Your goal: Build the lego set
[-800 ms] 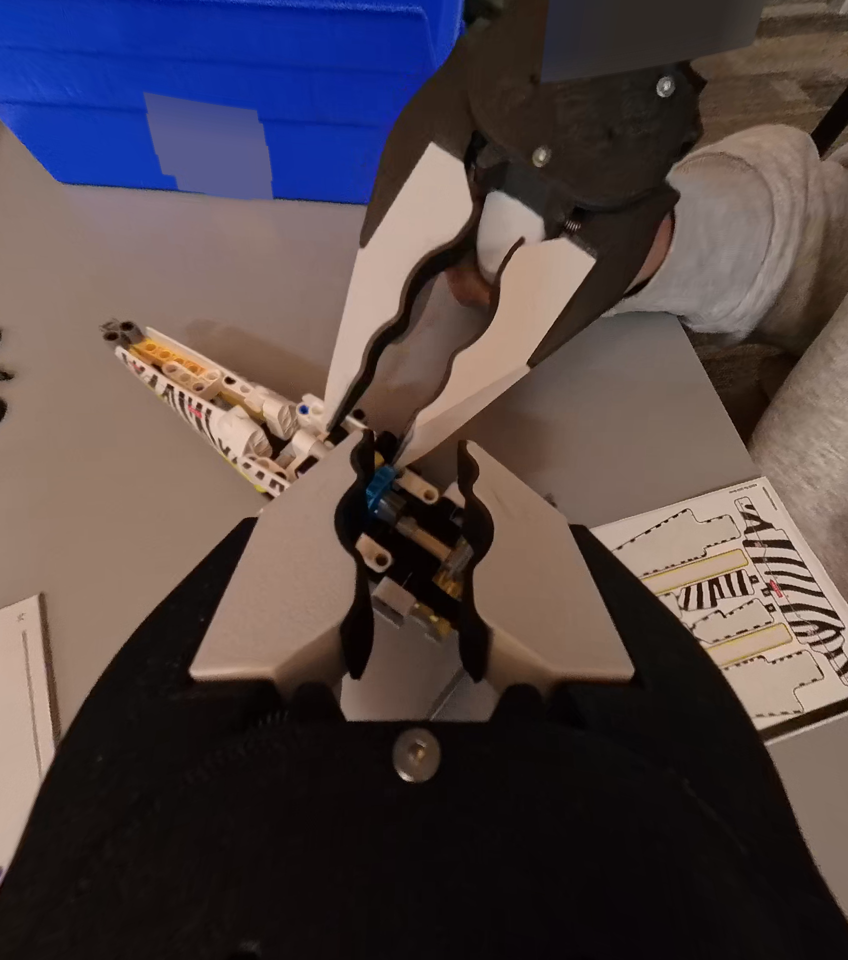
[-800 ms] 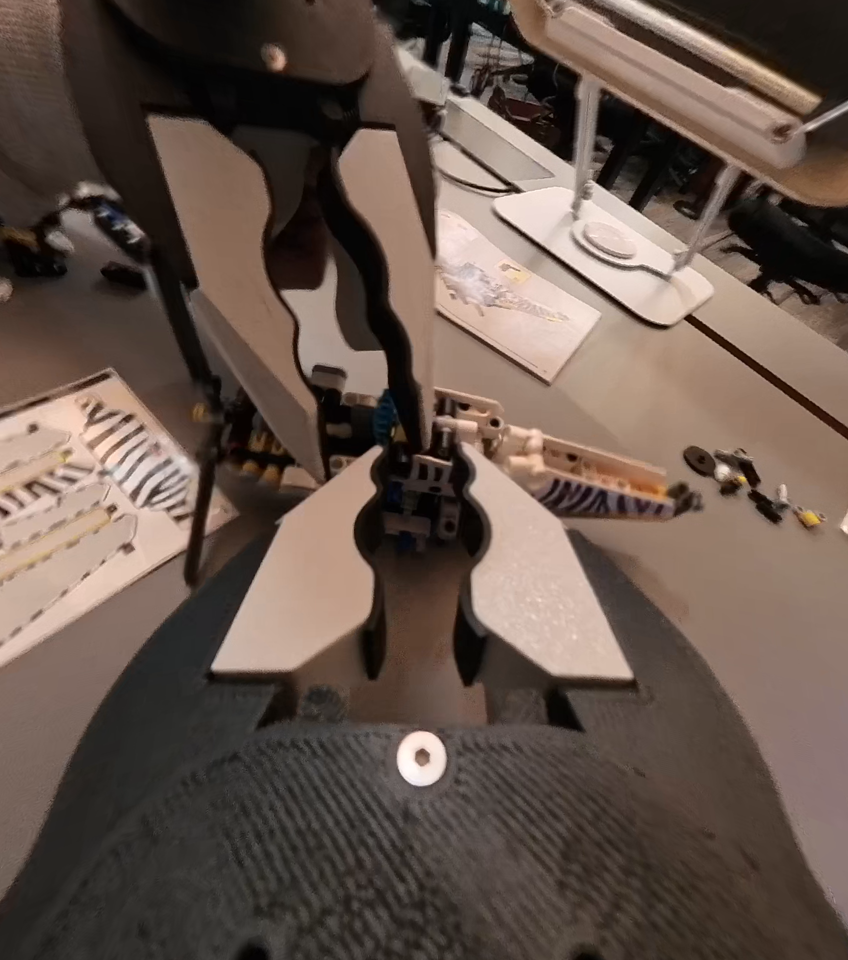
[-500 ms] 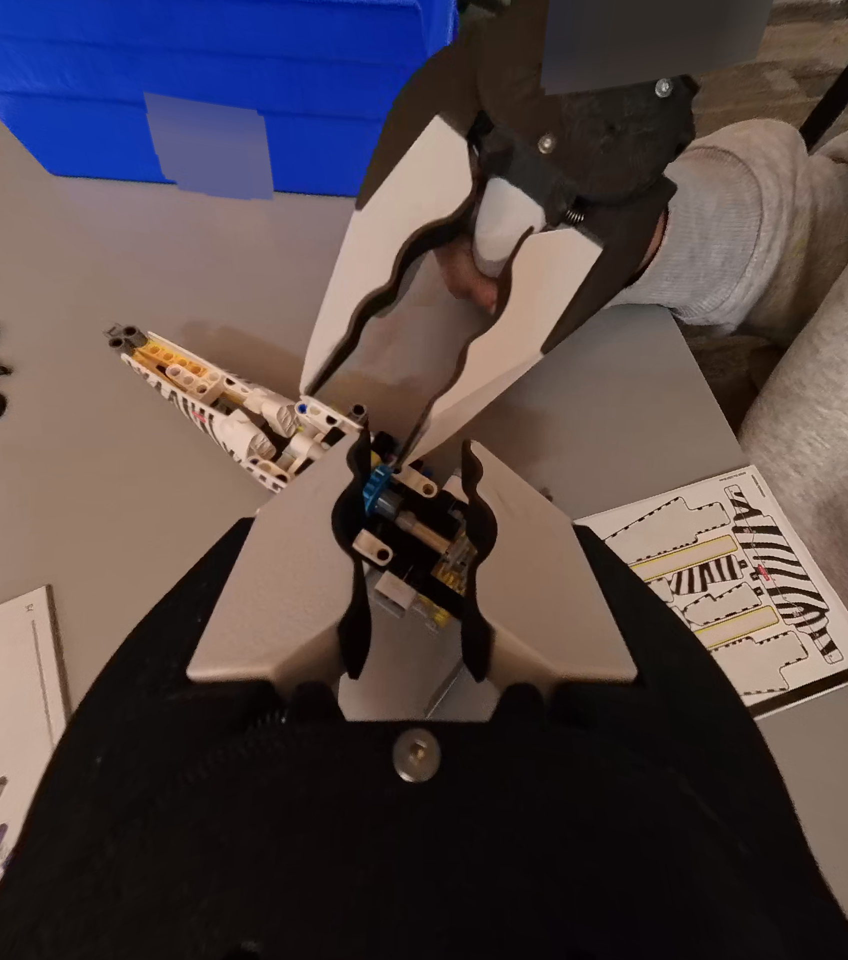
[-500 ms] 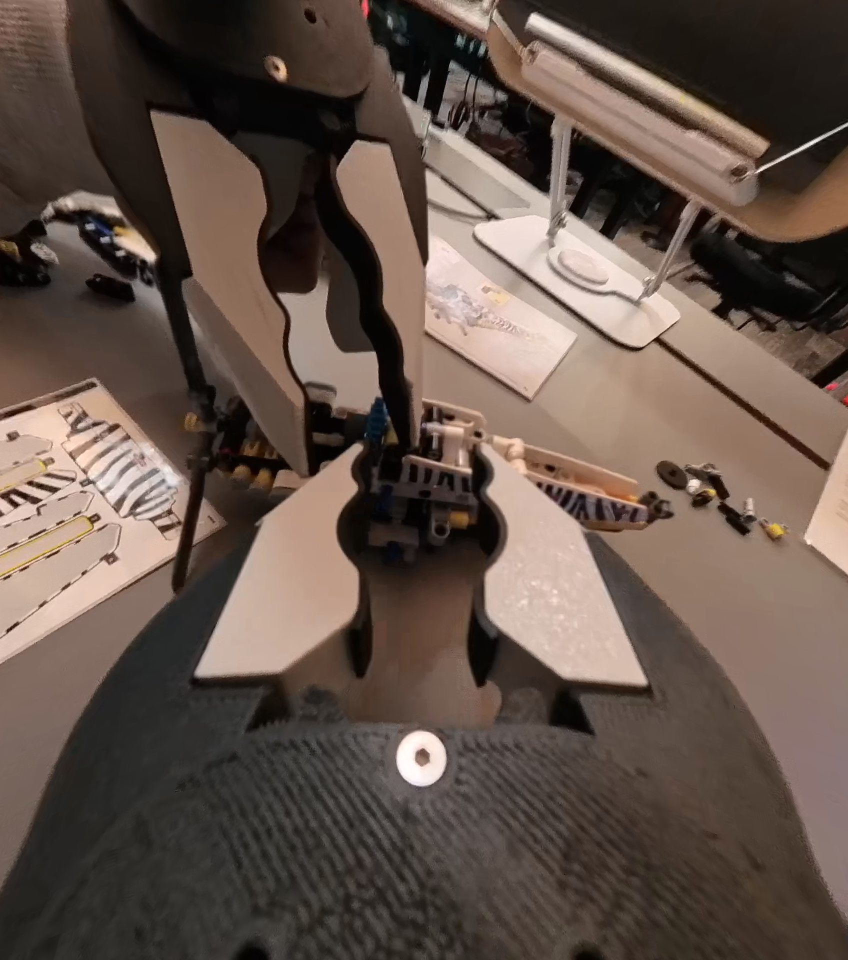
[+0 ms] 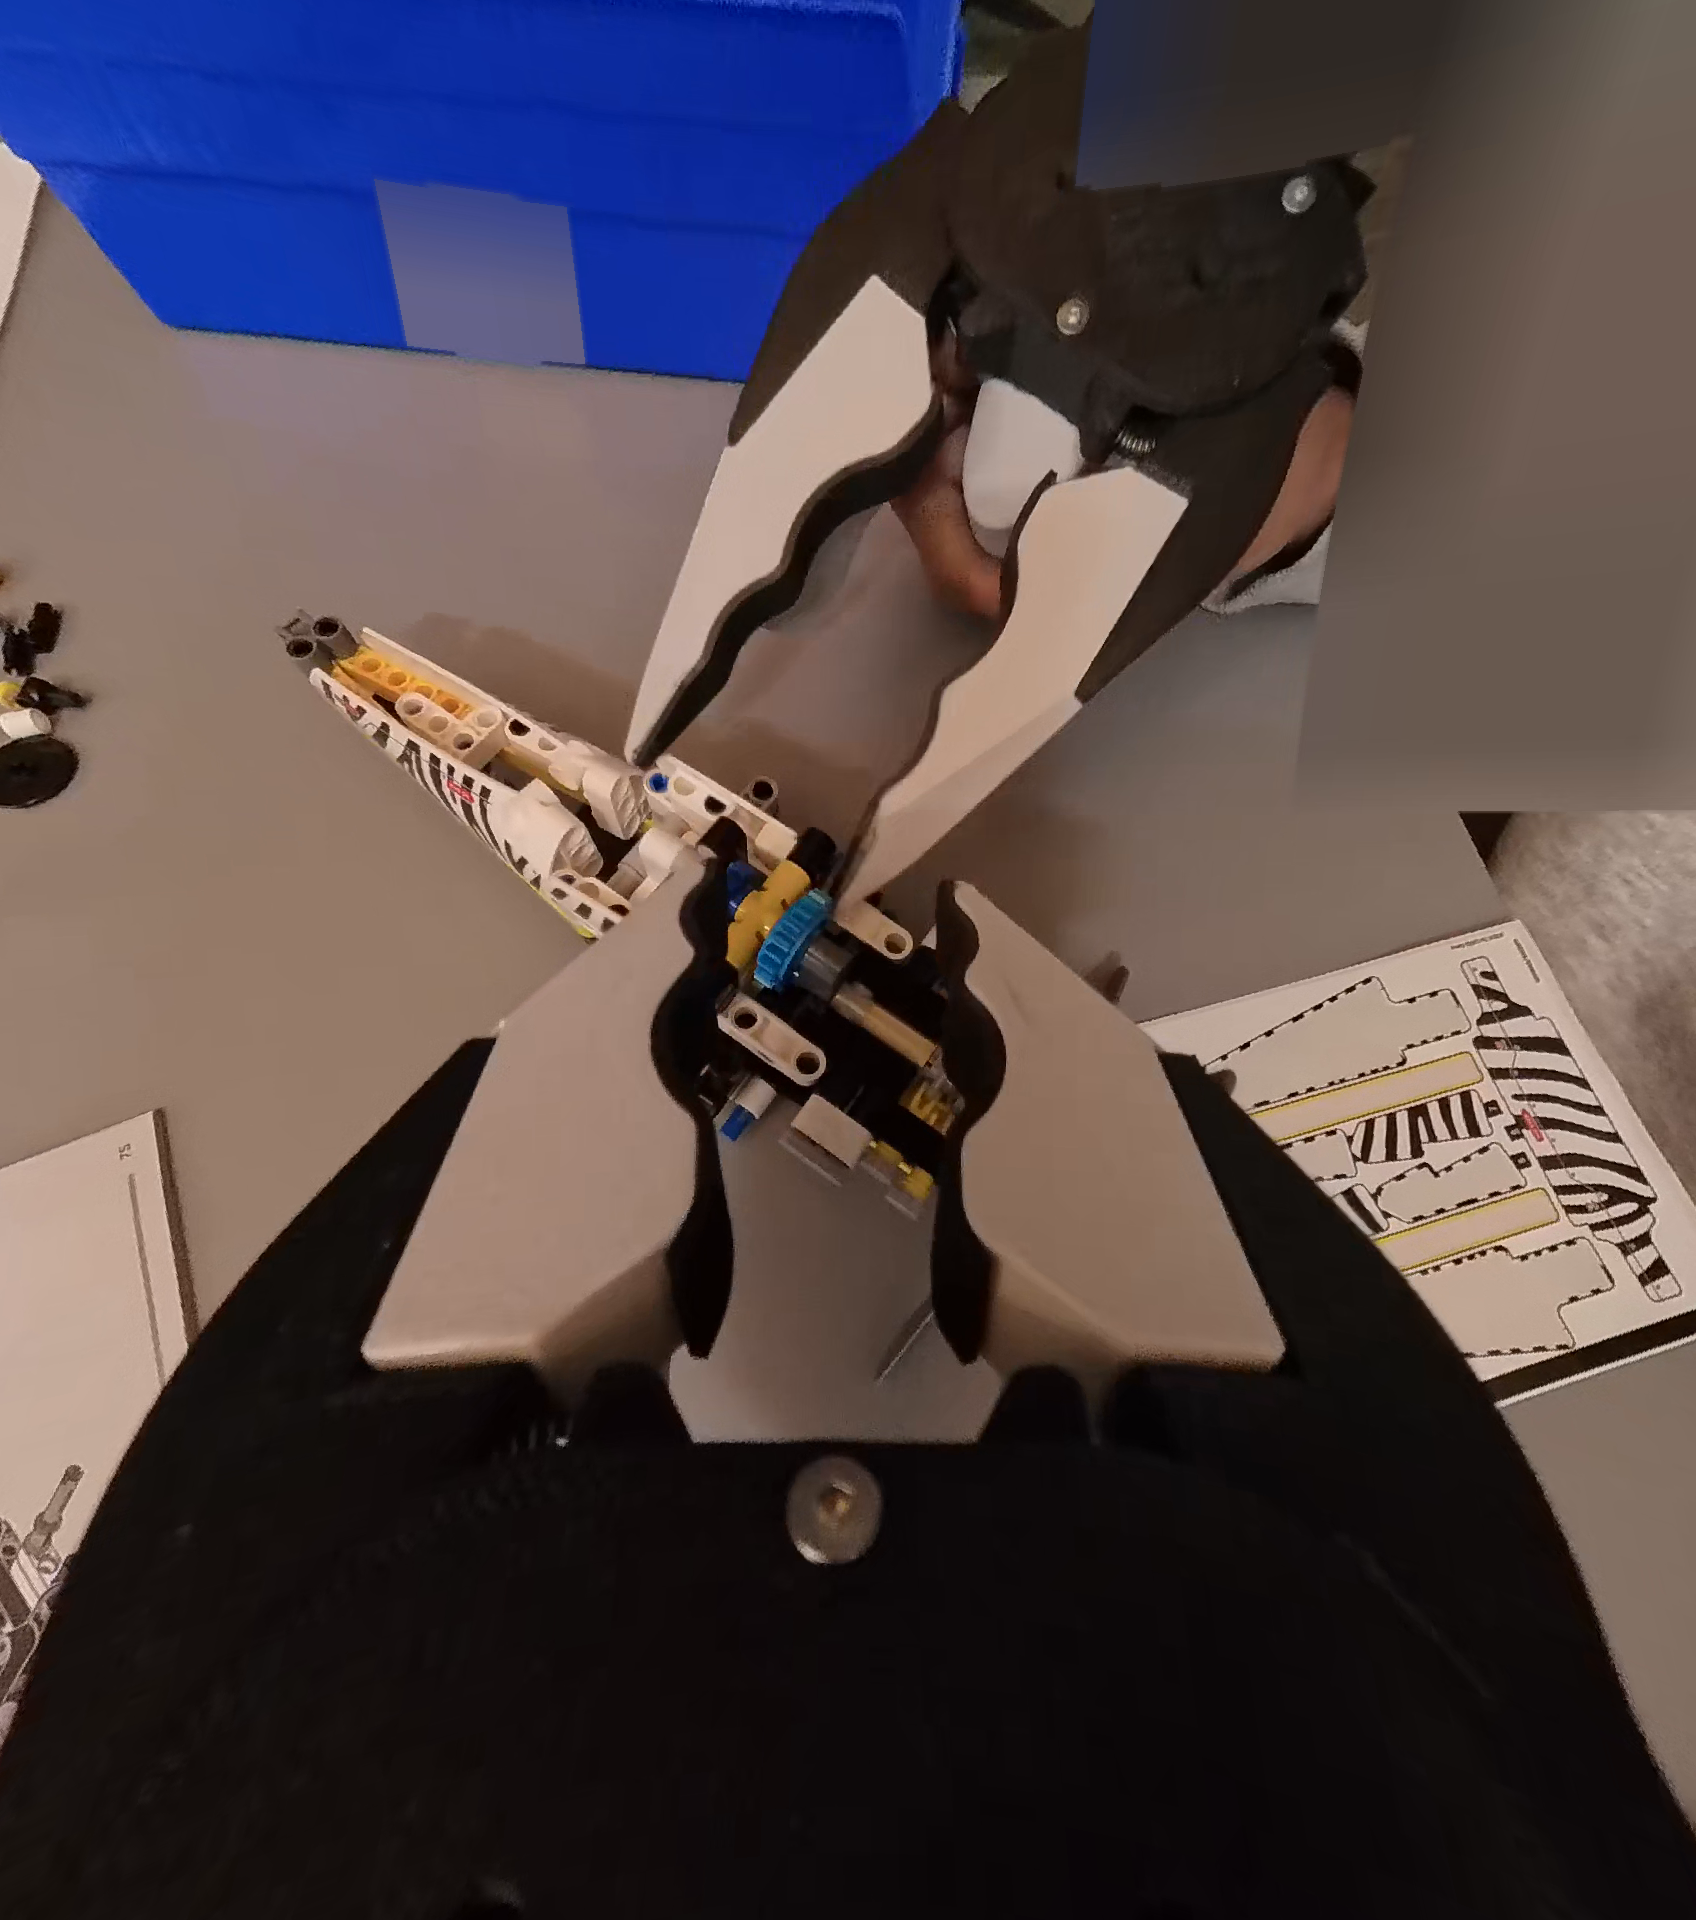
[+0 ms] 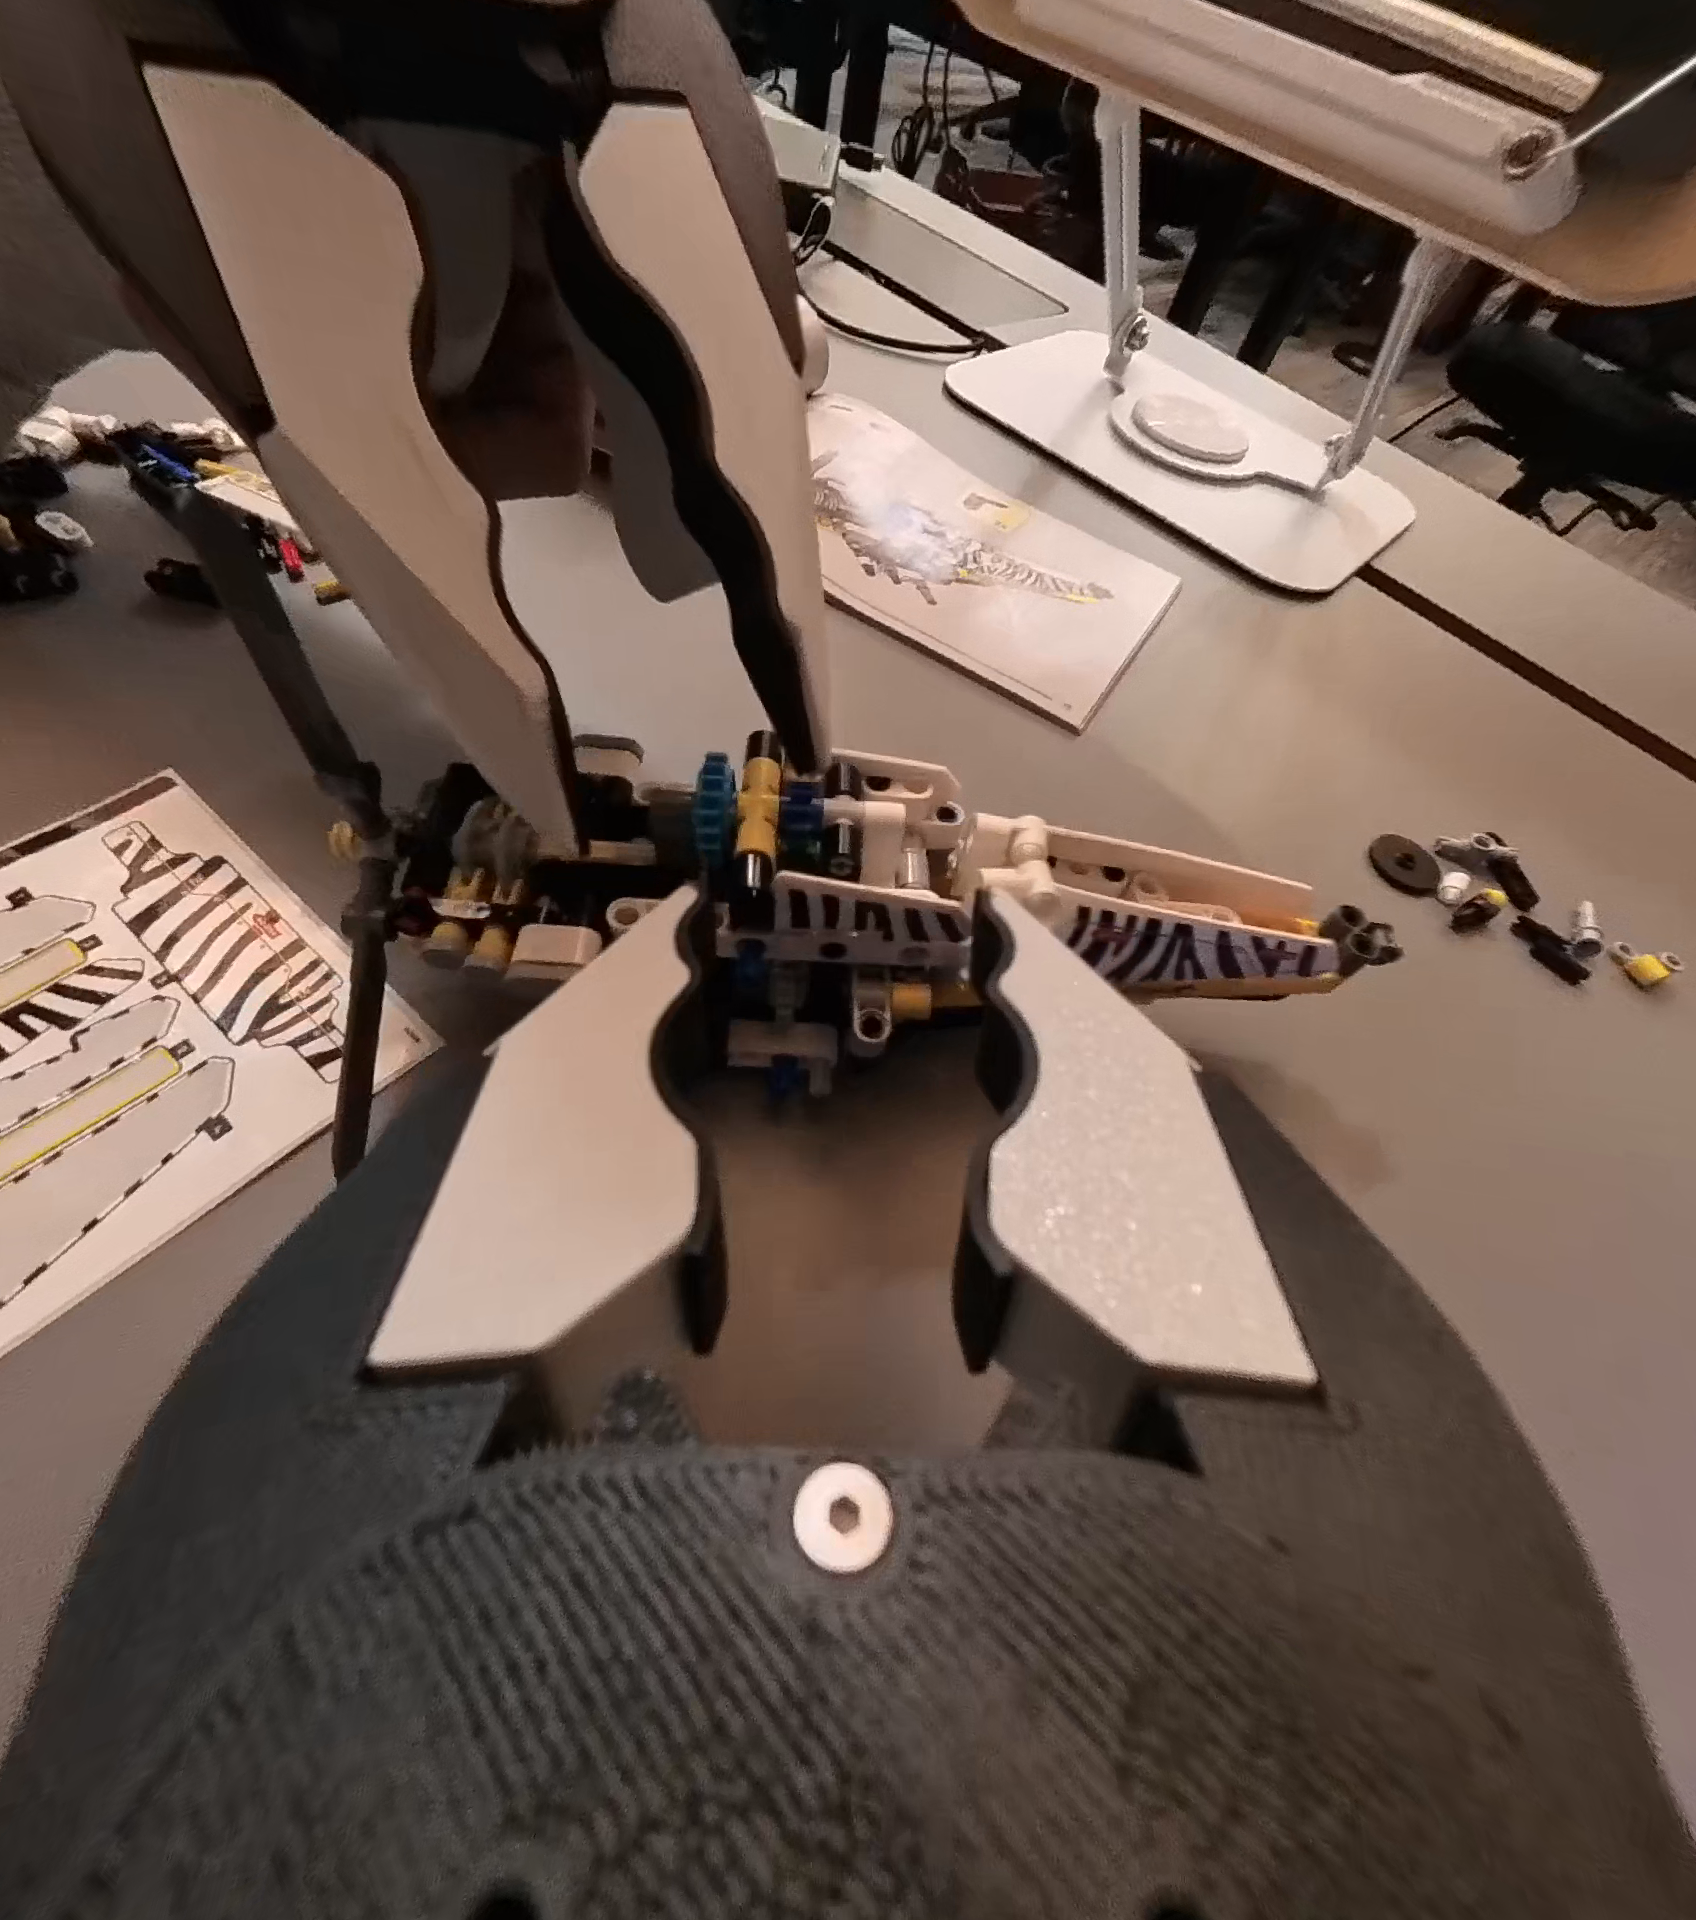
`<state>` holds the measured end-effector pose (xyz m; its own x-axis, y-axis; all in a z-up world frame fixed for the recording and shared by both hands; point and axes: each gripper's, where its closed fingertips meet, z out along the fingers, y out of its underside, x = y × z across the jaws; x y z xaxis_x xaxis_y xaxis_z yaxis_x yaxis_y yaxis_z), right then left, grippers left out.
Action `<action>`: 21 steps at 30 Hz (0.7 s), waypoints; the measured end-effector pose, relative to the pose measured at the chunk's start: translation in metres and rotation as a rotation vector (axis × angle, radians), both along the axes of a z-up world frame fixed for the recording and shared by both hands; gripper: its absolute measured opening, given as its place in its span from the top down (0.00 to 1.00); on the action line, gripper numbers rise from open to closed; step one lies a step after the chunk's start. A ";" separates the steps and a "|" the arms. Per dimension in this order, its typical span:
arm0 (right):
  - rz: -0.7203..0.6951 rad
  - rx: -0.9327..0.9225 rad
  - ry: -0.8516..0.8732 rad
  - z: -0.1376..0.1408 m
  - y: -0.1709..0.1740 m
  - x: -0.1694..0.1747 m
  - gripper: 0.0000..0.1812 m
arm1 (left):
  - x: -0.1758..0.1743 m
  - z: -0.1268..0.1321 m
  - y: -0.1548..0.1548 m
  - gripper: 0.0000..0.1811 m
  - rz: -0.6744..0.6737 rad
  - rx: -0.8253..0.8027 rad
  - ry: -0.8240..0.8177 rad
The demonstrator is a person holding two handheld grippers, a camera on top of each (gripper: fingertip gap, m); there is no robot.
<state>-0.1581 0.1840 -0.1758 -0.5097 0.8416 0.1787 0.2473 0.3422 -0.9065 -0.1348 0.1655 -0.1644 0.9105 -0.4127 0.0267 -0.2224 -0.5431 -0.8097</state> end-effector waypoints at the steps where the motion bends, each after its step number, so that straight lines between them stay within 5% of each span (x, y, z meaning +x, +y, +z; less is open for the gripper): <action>1: -0.006 0.002 0.004 0.000 0.001 0.000 0.75 | 0.000 -0.001 0.000 0.79 0.000 -0.004 0.004; 21: -0.003 -0.012 -0.006 0.001 0.001 0.001 0.77 | -0.012 -0.021 -0.013 0.80 0.022 -0.134 -0.010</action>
<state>-0.1575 0.1854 -0.1751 -0.5081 0.8452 0.1656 0.2540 0.3308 -0.9088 -0.1468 0.1529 -0.1853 0.9185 -0.3850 0.0896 -0.2015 -0.6511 -0.7318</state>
